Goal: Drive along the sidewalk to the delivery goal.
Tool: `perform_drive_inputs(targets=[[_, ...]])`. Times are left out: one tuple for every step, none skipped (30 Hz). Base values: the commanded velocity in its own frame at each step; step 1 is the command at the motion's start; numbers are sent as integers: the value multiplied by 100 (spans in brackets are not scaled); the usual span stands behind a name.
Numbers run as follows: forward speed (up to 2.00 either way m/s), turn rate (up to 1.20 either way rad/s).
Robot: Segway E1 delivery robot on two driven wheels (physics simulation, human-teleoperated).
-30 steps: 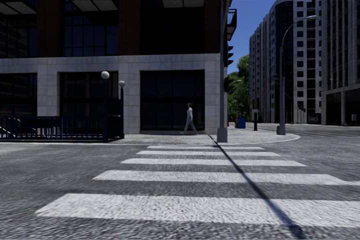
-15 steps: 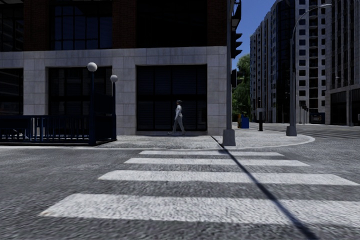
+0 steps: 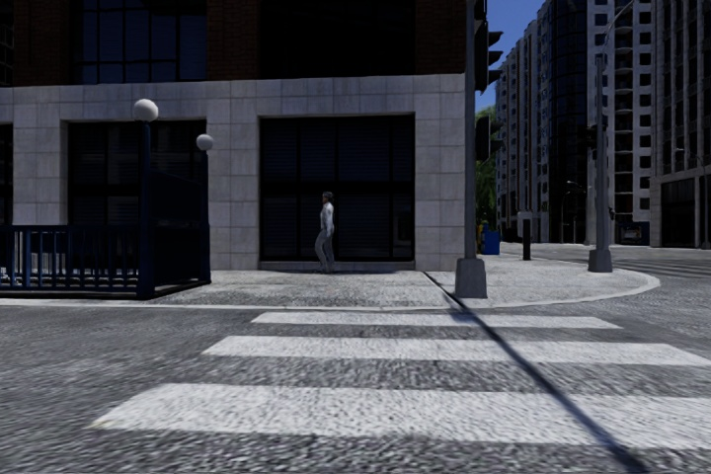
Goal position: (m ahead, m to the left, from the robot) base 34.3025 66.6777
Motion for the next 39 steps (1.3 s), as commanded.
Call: perform_drive_inputs(targets=[[200, 0], [200, 0], [200, 0], [200, 0], [200, 0], [200, 0], [200, 0], [200, 0], [200, 0], [200, 0], [200, 0], [200, 0], [200, 0], [200, 0], [200, 0], [200, 0], [200, 0], [200, 0], [200, 0], [200, 0], [200, 0], [200, 0], [200, 0], [200, 0], [200, 0], [200, 0], [200, 0], [200, 0], [200, 0], [200, 0], [200, 0], [200, 0], [200, 0], [200, 0], [200, 0], [200, 0], [200, 0], [200, 0], [200, 0]])
